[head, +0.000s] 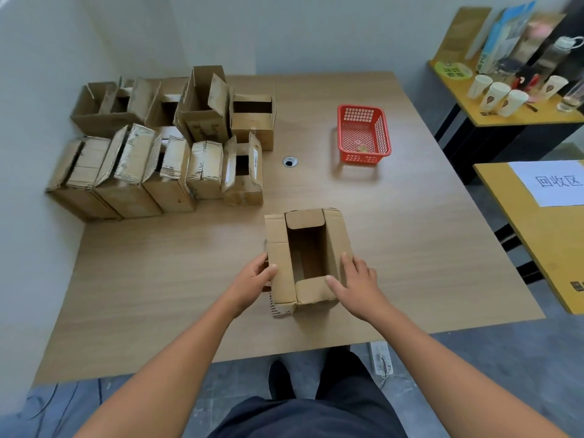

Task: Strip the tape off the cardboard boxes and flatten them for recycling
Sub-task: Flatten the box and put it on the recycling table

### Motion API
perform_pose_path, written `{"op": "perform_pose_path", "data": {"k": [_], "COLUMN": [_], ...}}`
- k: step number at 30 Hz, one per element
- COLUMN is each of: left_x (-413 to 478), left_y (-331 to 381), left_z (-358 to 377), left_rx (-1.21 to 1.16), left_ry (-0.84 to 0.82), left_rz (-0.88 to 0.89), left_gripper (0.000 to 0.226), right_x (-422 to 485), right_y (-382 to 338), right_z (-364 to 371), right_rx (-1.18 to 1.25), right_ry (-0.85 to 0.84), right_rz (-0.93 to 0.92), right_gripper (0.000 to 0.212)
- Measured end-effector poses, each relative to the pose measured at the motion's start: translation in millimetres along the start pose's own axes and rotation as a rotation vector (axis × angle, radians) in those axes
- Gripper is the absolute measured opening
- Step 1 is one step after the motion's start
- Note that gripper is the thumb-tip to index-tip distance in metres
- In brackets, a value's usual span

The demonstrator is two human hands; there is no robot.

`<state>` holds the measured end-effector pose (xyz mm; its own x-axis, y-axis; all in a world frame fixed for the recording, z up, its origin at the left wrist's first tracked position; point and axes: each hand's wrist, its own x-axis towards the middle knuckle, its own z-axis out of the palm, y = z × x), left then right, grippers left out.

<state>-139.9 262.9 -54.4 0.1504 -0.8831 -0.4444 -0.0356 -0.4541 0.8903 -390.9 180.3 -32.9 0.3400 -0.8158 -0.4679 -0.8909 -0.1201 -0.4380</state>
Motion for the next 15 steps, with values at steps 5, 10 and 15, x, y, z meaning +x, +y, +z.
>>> {"op": "perform_pose_path", "data": {"k": [5,10,15], "left_x": [5,27,68], "left_y": [-6,21,60], "left_z": [-3,-13,-1], "left_rx": [0.529,0.811,1.099], "left_ry": [0.146,0.191,0.31], "left_rz": [0.14,0.326,0.421], "left_gripper": [0.074,0.028,0.046], "right_x": [4,17,21], "right_y": [-24,-41,-41], "right_z": [9,18,26], "right_rx": [-0.033,-0.104,-0.177], "right_ry": [0.02,0.162,0.192], "right_rz": [0.112,0.17,0.164], "right_gripper": [0.098,0.096,0.111]}}
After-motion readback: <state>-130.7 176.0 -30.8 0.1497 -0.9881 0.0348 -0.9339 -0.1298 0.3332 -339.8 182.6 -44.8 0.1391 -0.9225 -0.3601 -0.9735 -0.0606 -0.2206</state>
